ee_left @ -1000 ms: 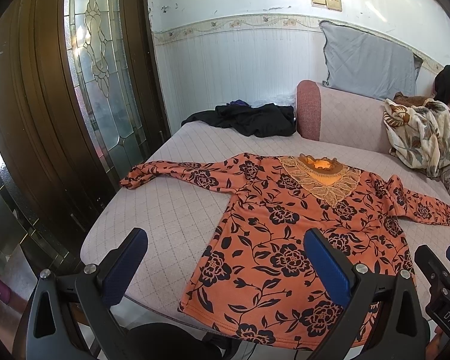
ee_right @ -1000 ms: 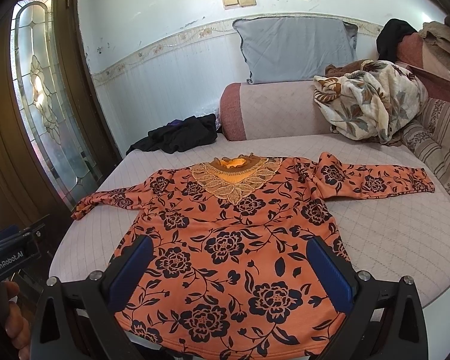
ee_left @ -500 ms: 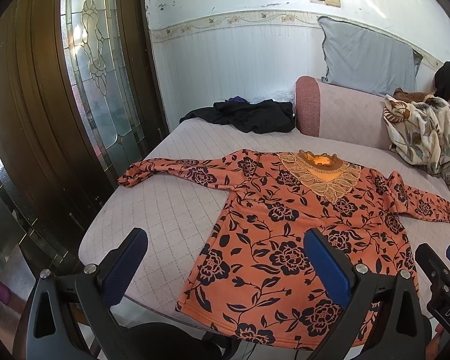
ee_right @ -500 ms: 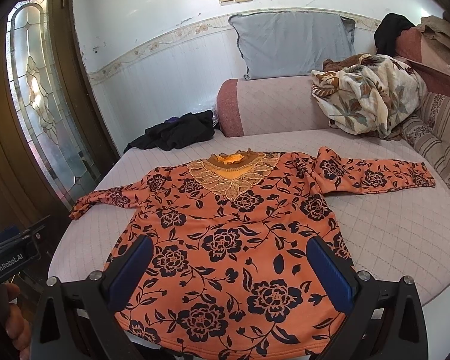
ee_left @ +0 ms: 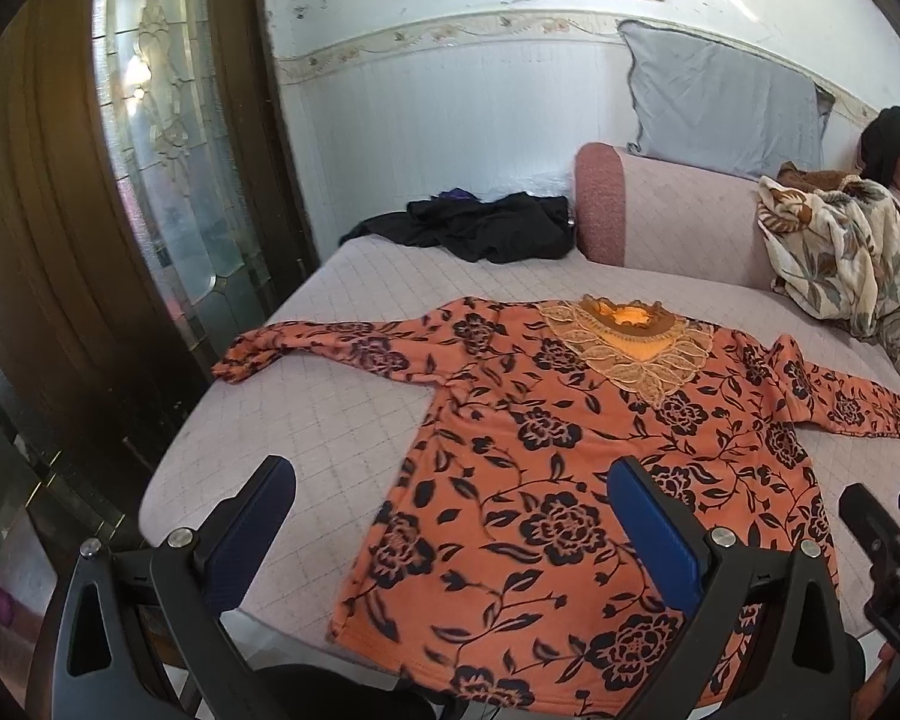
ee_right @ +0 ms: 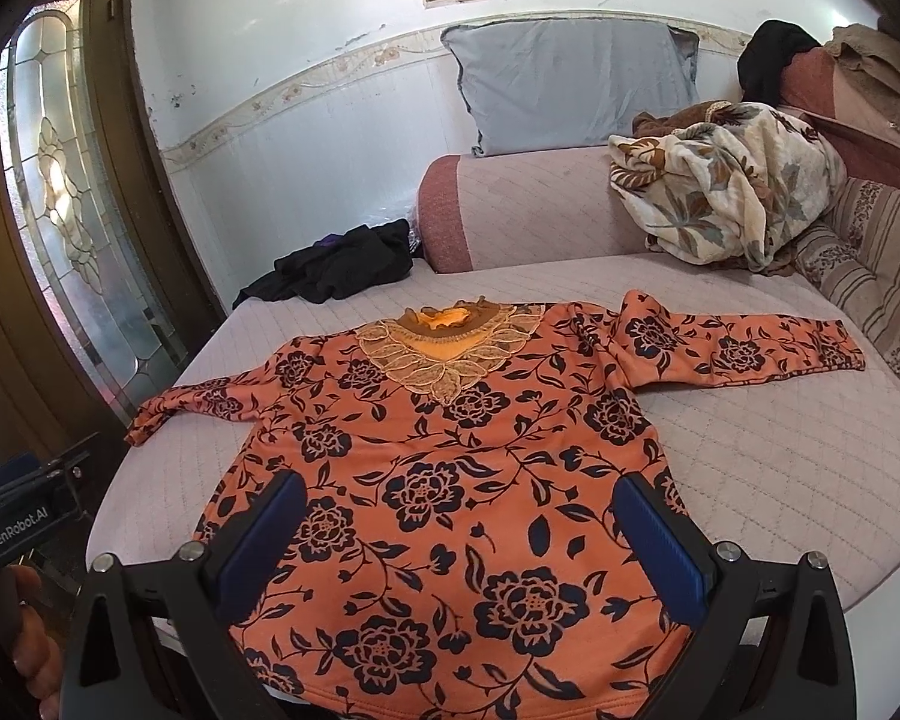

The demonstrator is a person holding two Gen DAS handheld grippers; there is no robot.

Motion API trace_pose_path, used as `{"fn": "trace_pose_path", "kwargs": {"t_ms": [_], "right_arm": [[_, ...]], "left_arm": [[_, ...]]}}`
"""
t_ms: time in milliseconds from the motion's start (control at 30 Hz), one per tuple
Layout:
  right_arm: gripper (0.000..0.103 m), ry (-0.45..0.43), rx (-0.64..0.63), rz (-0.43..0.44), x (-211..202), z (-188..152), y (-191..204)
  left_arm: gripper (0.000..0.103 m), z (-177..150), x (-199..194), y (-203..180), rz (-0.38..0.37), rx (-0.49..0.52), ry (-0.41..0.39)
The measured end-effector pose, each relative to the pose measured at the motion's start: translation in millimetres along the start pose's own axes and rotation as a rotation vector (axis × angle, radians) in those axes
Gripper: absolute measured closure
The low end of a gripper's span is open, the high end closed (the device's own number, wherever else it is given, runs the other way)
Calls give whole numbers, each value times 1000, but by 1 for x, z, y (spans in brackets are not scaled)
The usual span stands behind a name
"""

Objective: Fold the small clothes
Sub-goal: 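Grasp the orange blouse sleeve cuff with the right gripper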

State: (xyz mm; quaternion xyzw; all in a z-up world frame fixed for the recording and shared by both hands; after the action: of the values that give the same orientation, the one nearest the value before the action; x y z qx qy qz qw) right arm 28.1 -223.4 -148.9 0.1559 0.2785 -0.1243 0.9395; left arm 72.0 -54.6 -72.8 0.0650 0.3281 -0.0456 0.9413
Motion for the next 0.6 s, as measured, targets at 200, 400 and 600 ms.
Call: {"fn": "trace_pose_path", "kwargs": {"t_ms": [200,400,600], "right_arm": [[0,-15,72,-19,33,20,-61],[0,56,420,-192,102,29,-230],[0,72,697,-260,158,33,-372]], "left_arm": [[0,-3,95,-38,-95,53,177],[0,-13,187,-84,-80,87,257],[0,-18,235,-112,-100,118,302]]}}
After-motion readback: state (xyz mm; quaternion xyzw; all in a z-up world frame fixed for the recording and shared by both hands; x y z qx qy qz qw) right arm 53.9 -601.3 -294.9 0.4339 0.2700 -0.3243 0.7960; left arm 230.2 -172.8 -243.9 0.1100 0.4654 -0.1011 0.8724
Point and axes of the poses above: each gripper's, at about its wrist camera, not at the fingertips, and x roughly the way its jaws point, y to its left, z to its top, the point moved 3 cm from there along x, roughly the way its jaws point, and after that the axes turned 1 degree about -y, right-handed, at the moved point
